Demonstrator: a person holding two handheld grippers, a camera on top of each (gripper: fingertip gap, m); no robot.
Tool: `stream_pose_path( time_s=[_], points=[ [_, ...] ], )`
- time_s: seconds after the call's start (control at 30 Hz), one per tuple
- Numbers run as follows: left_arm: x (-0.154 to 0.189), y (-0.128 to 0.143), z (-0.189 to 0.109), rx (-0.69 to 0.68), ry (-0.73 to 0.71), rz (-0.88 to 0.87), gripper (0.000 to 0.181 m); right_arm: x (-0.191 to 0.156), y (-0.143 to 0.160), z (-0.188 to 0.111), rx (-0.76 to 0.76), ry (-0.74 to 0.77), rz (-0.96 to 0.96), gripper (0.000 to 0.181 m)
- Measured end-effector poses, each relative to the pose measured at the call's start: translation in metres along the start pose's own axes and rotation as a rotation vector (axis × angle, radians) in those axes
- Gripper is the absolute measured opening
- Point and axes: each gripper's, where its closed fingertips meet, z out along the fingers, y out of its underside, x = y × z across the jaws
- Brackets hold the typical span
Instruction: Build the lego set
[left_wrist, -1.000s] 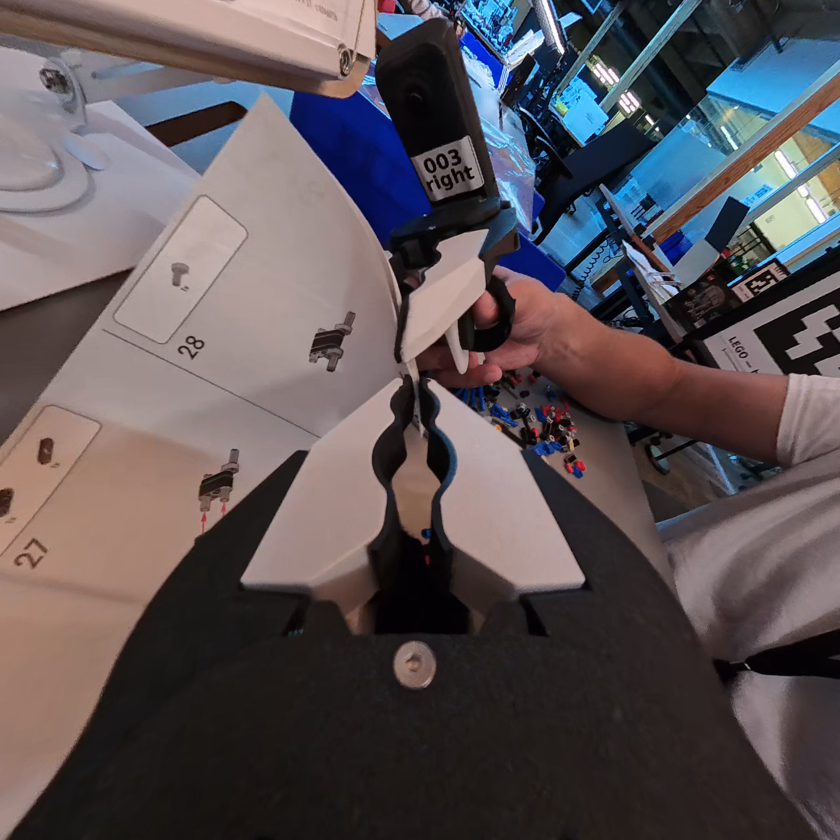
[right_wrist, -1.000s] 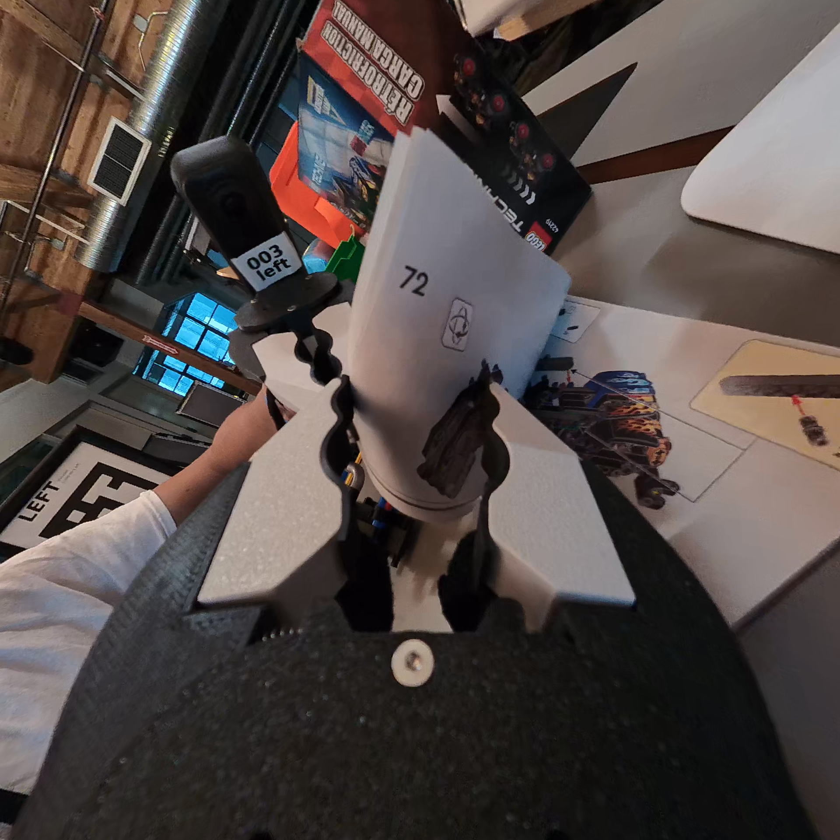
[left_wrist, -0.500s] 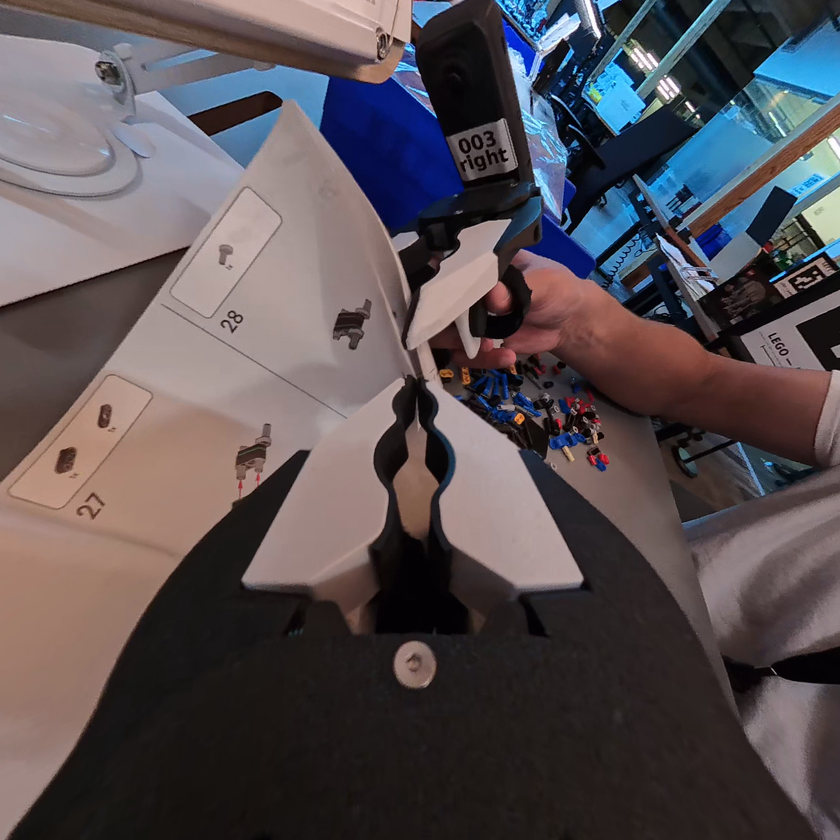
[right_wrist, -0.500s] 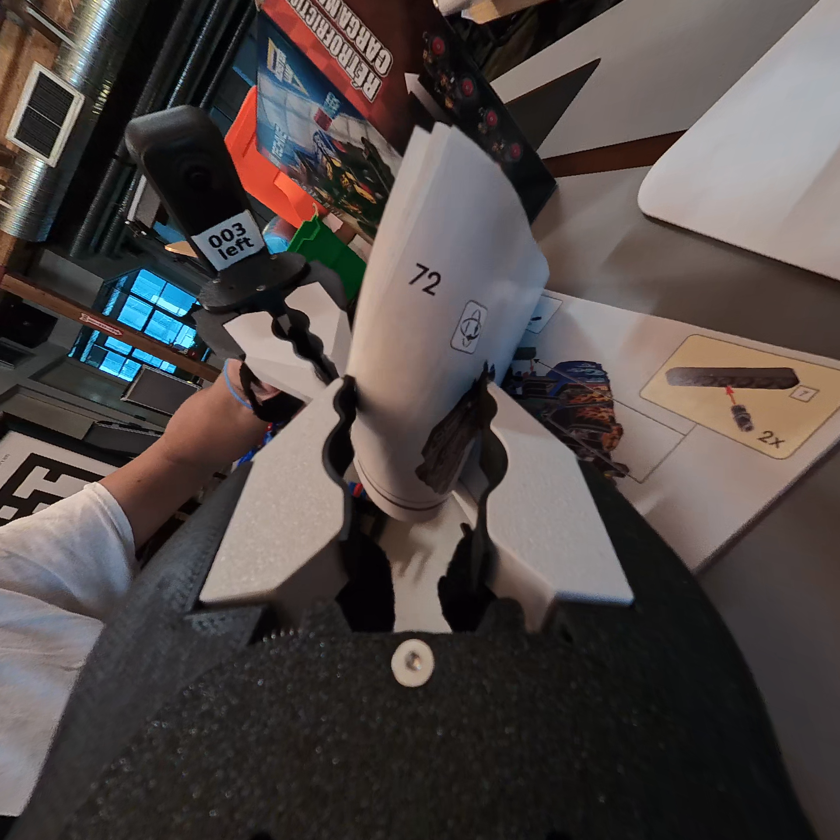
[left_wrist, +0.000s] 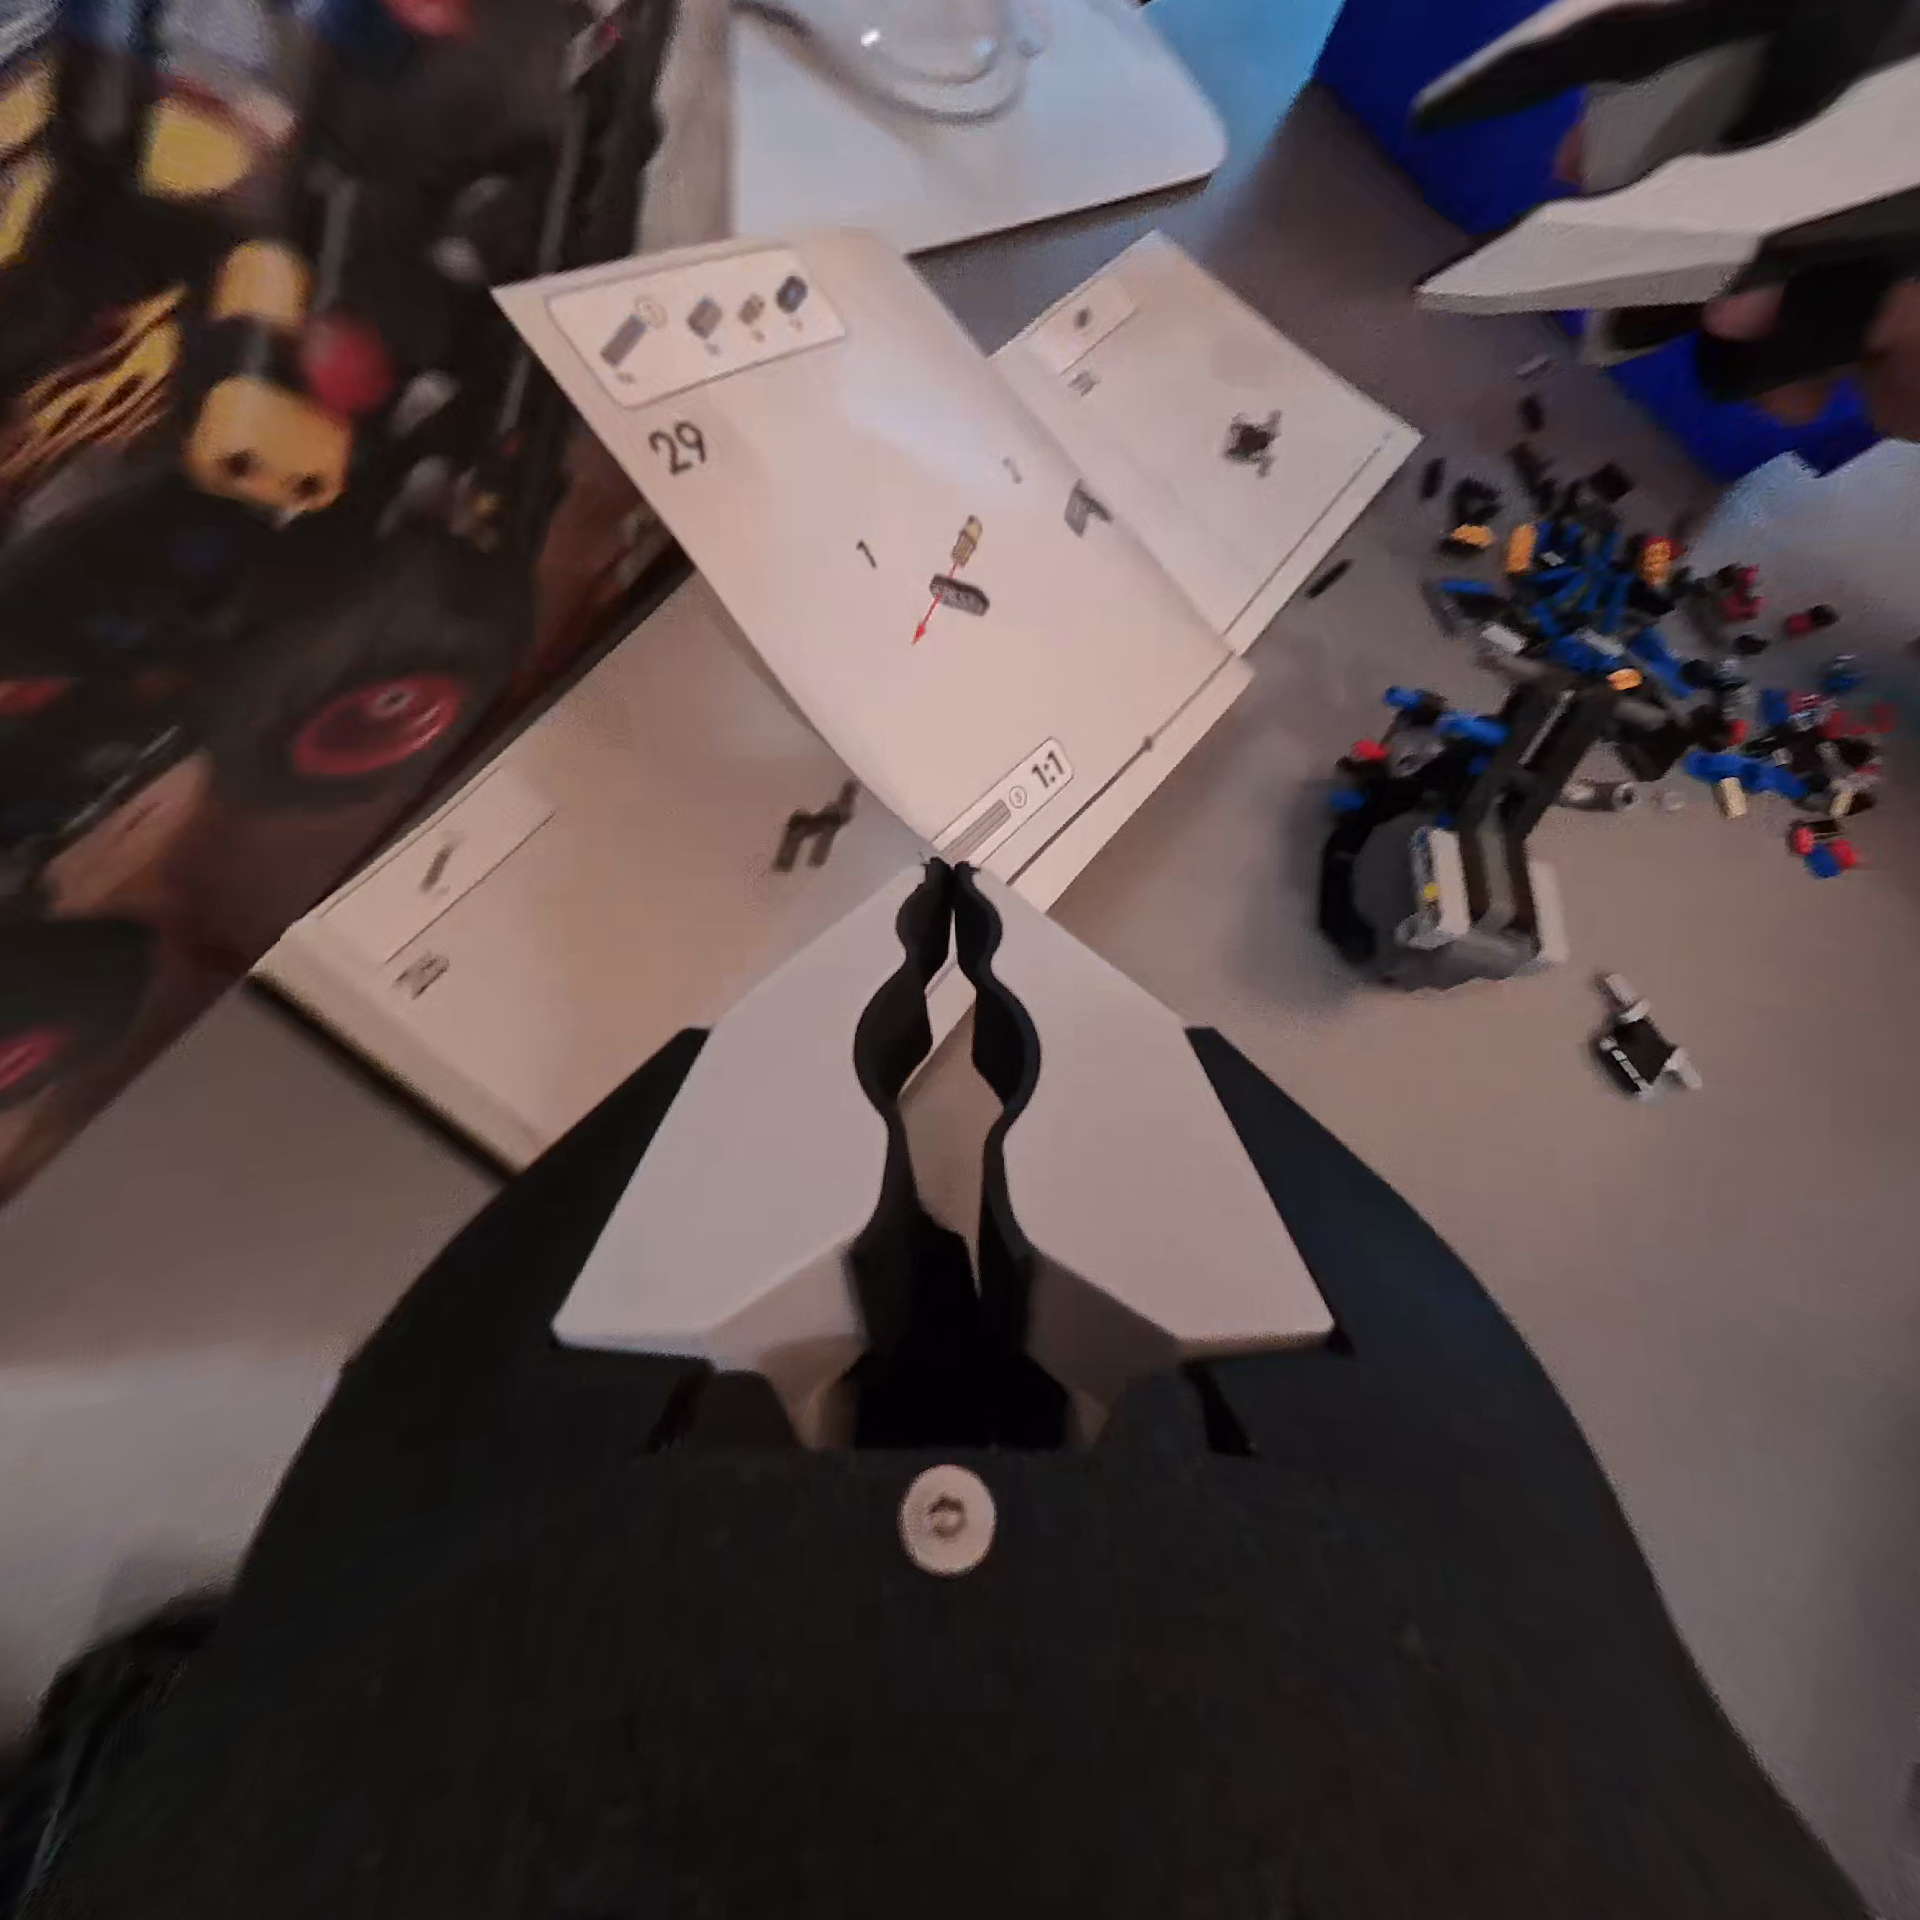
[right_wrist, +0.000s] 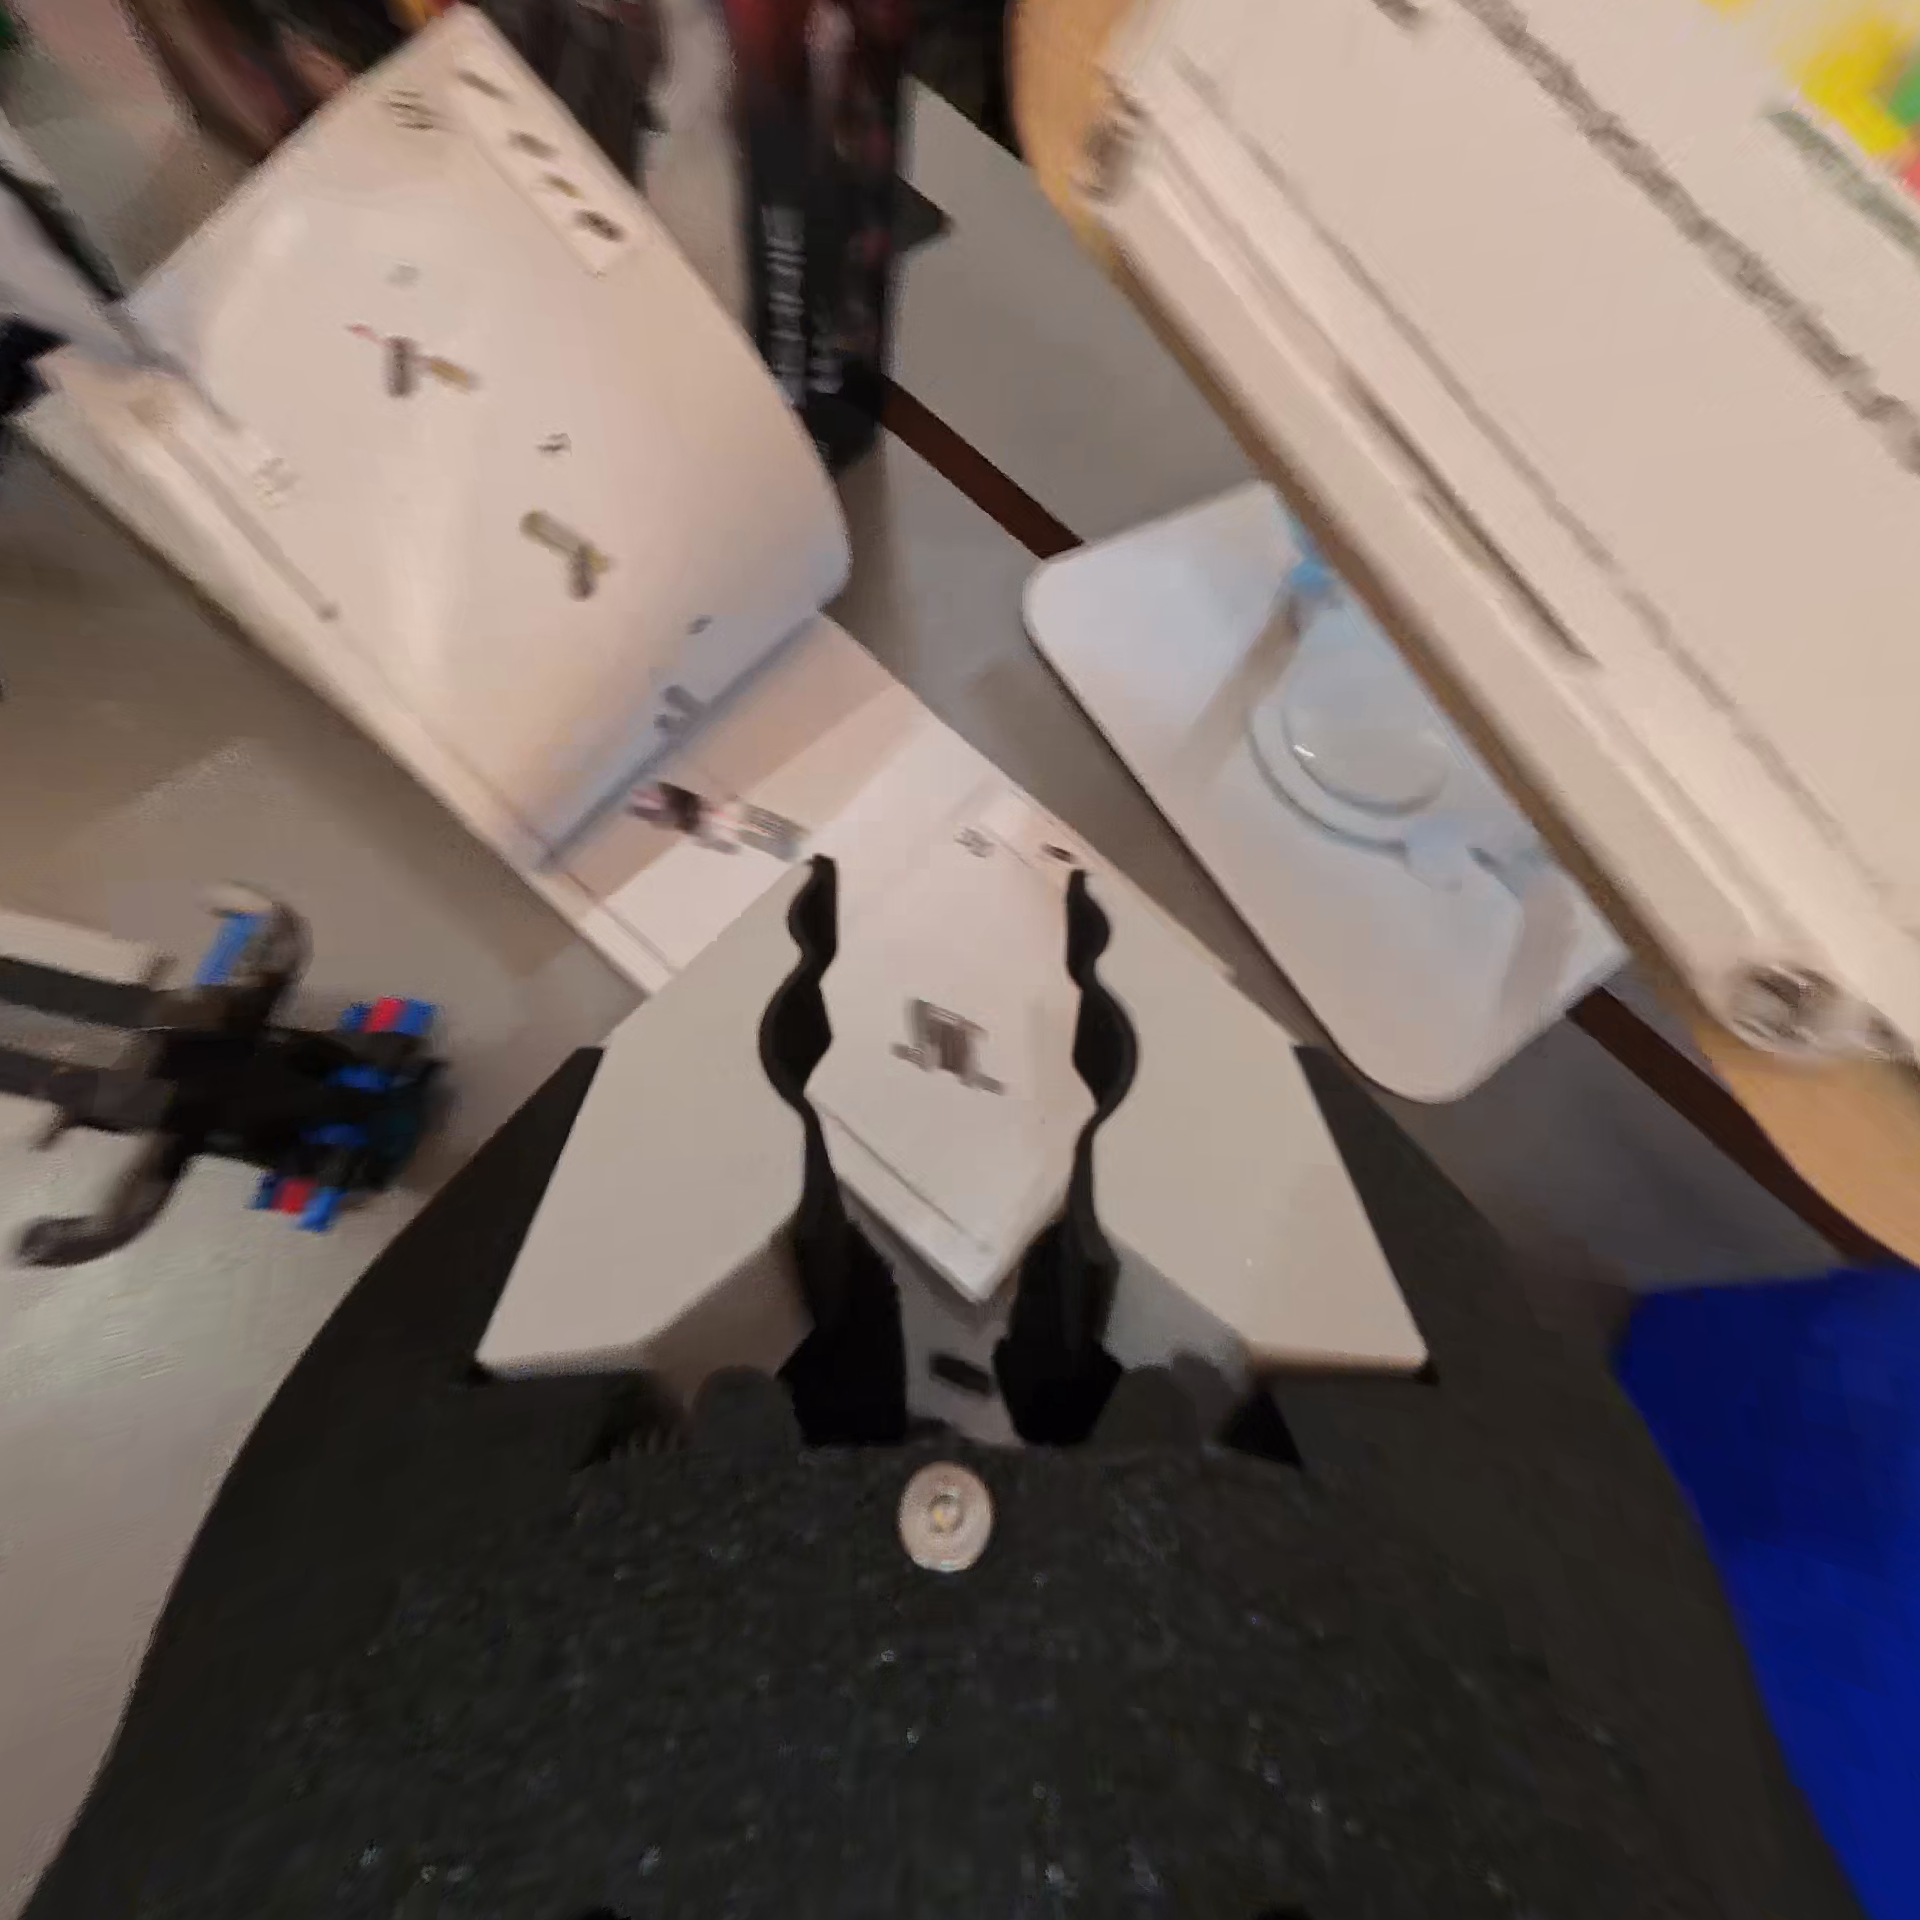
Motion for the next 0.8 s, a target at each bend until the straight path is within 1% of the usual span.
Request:
stream_pose_path(
  time_s=[0.03,0.1,0.17,0.23,0.27,0.33,0.37,0.43,0.53,0.63,0.67,0.7,0.73,0.8],
  points=[
    [-0.009,0.006,-0.005,-0.012,-0.032,-0.01,0.0,-0.016,-0.001,0.006,0.0,-0.053,-0.018,0.042],
    [-0.024,0.018,-0.013,-0.039,-0.085,-0.027,0.0,-0.04,0.015,0.027,-0.087,-0.151,-0.028,0.031],
    [-0.036,0.028,-0.019,-0.055,-0.122,-0.053,0.0,-0.045,0.036,0.046,-0.163,-0.171,-0.04,0.02],
    [-0.043,0.039,-0.023,-0.073,-0.133,-0.071,0.0,-0.037,0.054,0.055,-0.216,-0.133,-0.069,0.009],
    [-0.045,0.045,-0.025,-0.085,-0.139,-0.074,0.0,-0.034,0.054,0.055,-0.194,-0.12,-0.082,0.0],
    [-0.05,0.055,-0.026,-0.105,-0.158,-0.069,0.0,-0.019,0.062,0.052,-0.217,-0.052,-0.109,0.0],
    [-0.048,0.058,-0.024,-0.107,-0.143,-0.075,0.0,-0.013,0.065,0.05,-0.23,-0.025,-0.112,0.0],
    [-0.038,0.061,-0.018,-0.104,-0.088,-0.107,0.0,-0.005,0.07,0.047,-0.241,-0.021,-0.117,0.0],
    [-0.027,0.067,-0.007,-0.147,-0.088,-0.063,0.0,0.0,0.076,0.04,-0.279,-0.052,-0.088,0.0],
    [-0.016,0.072,0.002,-0.184,-0.077,-0.047,0.0,0.009,0.081,0.035,-0.355,-0.034,-0.107,0.0],
    [-0.014,0.073,0.004,-0.196,-0.087,-0.035,0.0,0.011,0.079,0.034,-0.374,-0.013,-0.128,0.0],
    [-0.013,0.075,0.005,-0.209,-0.095,-0.022,0.0,0.007,0.068,0.035,-0.338,-0.016,-0.148,0.0],
    [-0.011,0.076,0.006,-0.218,-0.1,-0.016,0.0,-0.005,0.05,0.035,-0.264,-0.053,-0.168,0.0],
    [-0.007,0.078,0.007,-0.232,-0.1,-0.01,0.0,-0.041,0.016,0.034,-0.117,-0.187,-0.205,0.0]
  ],
)
